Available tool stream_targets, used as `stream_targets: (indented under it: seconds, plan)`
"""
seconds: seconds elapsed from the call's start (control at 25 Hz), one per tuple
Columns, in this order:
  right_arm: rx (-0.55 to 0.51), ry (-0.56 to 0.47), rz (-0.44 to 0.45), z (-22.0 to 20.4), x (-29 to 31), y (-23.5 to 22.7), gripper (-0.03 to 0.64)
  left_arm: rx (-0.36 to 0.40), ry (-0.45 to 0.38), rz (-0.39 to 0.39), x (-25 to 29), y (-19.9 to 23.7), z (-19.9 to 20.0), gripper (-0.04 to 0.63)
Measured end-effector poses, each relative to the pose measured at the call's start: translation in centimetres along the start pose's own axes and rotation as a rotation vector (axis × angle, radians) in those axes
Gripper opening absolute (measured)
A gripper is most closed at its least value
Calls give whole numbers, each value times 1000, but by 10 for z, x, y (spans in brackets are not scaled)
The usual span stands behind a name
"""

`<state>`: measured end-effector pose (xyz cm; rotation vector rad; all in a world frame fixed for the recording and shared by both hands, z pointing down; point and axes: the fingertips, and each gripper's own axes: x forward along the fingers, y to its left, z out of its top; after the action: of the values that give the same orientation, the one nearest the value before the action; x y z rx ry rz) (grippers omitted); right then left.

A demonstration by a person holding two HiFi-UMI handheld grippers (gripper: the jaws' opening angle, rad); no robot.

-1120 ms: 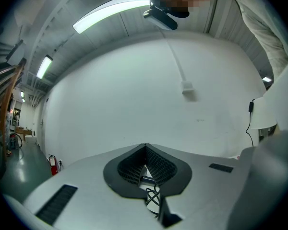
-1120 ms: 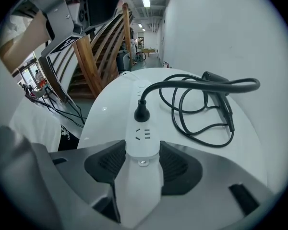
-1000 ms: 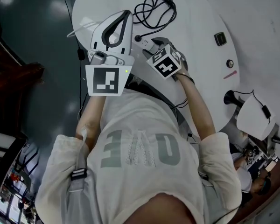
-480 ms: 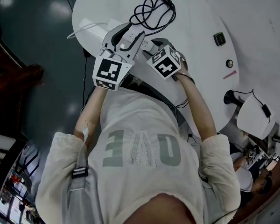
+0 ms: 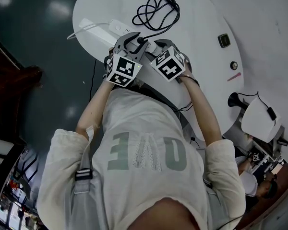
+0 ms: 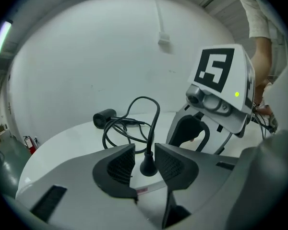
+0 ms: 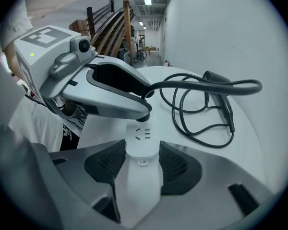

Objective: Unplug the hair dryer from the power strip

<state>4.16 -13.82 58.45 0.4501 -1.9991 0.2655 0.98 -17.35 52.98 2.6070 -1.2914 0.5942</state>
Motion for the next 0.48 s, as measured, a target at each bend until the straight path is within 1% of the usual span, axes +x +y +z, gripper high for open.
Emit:
stream_targets:
  seconds: [0.04, 0.08, 0.16, 0.28, 0.48]
  plan:
    - [0, 0, 1, 0, 0, 0, 232, 6, 5, 1, 2, -1, -2, 124]
    - [1, 1, 1, 0, 0, 0, 232, 9, 4, -1, 4, -2, -3, 117]
    - [1, 3, 2, 0, 0, 0, 232, 0, -8, -4, 6, -6, -3, 69]
    - [0, 3, 0, 0, 0, 0, 232, -30, -20, -1, 5, -5, -3, 60]
    - [-4, 21, 3, -1, 0, 0, 232, -7, -12, -21, 5, -7, -1, 57]
